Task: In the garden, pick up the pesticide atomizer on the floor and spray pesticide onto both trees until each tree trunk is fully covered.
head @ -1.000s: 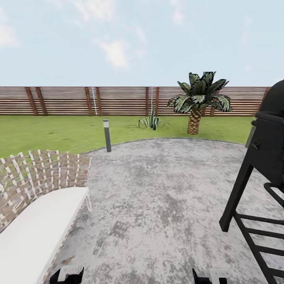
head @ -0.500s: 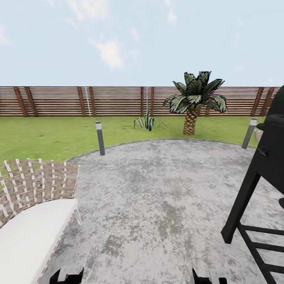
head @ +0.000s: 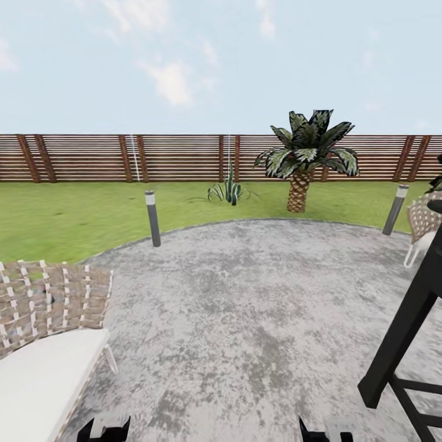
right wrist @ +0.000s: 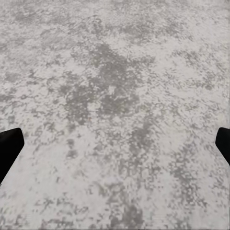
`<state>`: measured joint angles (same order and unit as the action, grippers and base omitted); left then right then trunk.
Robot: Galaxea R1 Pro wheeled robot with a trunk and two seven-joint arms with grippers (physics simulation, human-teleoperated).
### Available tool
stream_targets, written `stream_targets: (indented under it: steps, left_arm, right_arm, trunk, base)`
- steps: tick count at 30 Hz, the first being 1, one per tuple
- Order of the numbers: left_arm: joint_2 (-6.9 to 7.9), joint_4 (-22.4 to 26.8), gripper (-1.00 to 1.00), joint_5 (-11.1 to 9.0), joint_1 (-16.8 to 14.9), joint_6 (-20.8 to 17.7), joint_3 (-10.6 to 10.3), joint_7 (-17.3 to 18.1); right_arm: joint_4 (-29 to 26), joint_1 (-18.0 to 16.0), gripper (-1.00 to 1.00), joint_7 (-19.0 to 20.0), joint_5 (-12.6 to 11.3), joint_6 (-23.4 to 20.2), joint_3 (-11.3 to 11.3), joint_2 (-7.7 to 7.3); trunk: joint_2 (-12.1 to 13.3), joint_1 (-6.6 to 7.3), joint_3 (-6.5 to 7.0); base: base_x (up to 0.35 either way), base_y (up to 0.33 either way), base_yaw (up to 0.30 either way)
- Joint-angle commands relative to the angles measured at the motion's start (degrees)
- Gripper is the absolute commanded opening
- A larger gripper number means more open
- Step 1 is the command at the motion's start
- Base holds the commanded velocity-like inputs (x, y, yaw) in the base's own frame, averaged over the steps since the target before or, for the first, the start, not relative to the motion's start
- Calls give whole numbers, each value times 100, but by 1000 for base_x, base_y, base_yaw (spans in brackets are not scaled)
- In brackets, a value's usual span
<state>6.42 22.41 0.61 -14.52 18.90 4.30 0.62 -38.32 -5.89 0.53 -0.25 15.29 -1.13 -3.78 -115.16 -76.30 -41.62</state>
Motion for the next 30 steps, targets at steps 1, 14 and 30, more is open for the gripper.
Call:
stream_targets:
  steps: [1,14,30]
  left_arm:
    - [0,0,100,-2,1,0,-1,0]
    - [0,0,100,-1,0,0,0,0]
    - [0,0,100,-2,1,0,0,0]
  right_arm:
    - [0,0,100,0,1,0,1,0]
    - [0,0,100,0,7,0,-1,0]
    - [0,0,100,0,8,0,2,0]
  trunk:
    - [0,0,0]
    - [0,0,0]
    - [0,0,0]
  base:
    - [340,0,0]
    - [340,0,0]
    - [340,0,0]
